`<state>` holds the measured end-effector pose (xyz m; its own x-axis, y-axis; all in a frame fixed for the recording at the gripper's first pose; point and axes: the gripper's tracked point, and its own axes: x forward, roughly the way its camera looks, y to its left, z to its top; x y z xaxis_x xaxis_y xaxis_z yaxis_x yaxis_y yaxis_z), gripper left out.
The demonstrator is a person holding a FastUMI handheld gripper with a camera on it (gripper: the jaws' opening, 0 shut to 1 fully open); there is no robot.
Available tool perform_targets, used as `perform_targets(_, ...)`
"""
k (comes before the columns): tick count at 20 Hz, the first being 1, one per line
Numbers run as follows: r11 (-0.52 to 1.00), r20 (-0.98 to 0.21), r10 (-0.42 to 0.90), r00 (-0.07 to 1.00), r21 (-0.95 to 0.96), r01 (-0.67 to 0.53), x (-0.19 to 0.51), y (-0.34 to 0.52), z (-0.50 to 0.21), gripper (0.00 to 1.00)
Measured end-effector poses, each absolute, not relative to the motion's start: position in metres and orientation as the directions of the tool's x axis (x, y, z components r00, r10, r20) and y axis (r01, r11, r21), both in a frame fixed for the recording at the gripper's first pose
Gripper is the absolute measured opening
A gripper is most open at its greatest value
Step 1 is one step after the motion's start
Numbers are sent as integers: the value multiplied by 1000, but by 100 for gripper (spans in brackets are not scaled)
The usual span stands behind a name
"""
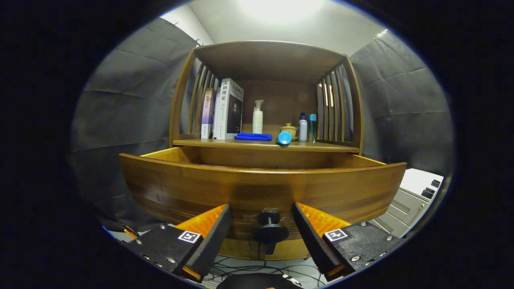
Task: Pull open the drawer, take out the items inside it, and place them on the countertop above the cabinet.
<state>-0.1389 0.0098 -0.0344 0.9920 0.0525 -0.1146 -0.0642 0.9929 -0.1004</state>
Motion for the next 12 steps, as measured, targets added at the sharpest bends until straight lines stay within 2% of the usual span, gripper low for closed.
perform_targets(12, 995, -125, 42, 991, -89, -53, -90, 20, -33, 95)
